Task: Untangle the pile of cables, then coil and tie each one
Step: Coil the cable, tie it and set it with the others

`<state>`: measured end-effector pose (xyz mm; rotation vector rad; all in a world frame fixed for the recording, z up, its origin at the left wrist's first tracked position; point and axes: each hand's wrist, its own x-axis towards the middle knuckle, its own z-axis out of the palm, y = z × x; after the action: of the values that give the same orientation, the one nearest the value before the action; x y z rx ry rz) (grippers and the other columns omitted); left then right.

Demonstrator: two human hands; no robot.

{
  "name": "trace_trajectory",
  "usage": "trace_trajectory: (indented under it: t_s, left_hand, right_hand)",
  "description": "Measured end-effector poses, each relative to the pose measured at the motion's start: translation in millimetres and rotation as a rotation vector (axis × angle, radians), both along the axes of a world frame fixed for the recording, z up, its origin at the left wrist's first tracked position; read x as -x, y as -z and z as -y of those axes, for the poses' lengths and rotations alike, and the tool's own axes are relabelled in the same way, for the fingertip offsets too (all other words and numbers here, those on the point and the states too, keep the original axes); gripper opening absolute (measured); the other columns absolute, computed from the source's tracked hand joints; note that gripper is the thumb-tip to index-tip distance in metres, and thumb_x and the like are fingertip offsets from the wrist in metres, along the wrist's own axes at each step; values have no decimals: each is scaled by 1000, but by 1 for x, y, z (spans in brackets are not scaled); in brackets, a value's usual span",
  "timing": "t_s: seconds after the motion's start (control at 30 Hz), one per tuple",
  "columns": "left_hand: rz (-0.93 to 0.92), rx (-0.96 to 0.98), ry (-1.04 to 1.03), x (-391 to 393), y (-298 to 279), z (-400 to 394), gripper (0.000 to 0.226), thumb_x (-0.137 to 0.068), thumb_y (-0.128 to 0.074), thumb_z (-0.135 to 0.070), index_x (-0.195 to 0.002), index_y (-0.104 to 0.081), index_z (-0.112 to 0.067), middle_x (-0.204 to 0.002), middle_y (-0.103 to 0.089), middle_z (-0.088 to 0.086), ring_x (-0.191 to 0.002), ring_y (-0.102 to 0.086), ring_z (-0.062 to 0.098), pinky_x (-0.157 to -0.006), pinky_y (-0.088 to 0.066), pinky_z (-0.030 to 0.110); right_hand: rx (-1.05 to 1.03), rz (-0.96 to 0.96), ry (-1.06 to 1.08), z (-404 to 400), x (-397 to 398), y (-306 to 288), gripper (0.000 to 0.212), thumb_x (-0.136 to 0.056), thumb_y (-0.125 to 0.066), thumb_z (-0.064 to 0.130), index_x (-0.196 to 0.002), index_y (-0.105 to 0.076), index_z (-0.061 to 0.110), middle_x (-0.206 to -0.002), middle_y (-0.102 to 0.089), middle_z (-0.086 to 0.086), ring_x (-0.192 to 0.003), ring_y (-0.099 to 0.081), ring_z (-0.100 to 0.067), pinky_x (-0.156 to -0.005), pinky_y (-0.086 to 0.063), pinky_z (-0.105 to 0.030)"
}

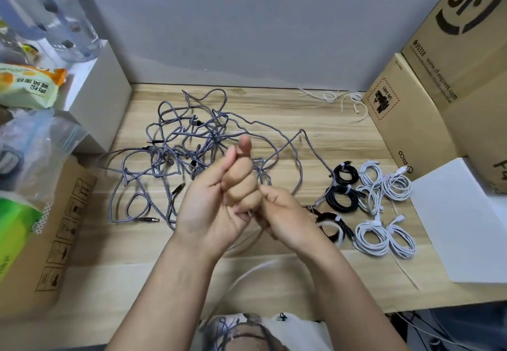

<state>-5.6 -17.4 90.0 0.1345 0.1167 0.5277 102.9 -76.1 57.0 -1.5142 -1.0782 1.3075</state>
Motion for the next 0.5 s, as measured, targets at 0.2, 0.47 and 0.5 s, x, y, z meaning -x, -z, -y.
trace_trajectory:
  t_s: [0.2, 0.47, 0.5]
  left_hand:
    - [-560, -400, -357, -4, 8, -3, 28, -91, -39, 1, -117, -50, -3, -70, -65, 3, -39, -31, 2, -37, -26, 11]
    - [-734, -818, -290, -1, 30, -6, 29, -93, -47, -26, -114, -55, -7, -100, -72, 7, -78, -68, 13, -70, -53, 20]
    - [-733, -846, -279, -1, 31, -7, 27, -95, -46, -24, -114, -54, -6, -98, -72, 7, -80, -68, 14, -72, -53, 21]
  right_hand:
    - [-28, 392, -89, 9, 5, -16, 34, -93, -52, 24, -61, -52, 15, -56, -46, -6, -52, -35, -8, -53, -28, -28]
    - [-100, 568, -37, 16, 2, -21, 39, -78, -45, 43, -59, -52, 10, -55, -45, -14, -56, -37, -24, -52, -26, -32]
    - [-101, 576, -20, 16, 1, -21, 37, -77, -46, 44, -56, -50, 14, -54, -43, -13, -54, -36, -23, -52, -26, -32]
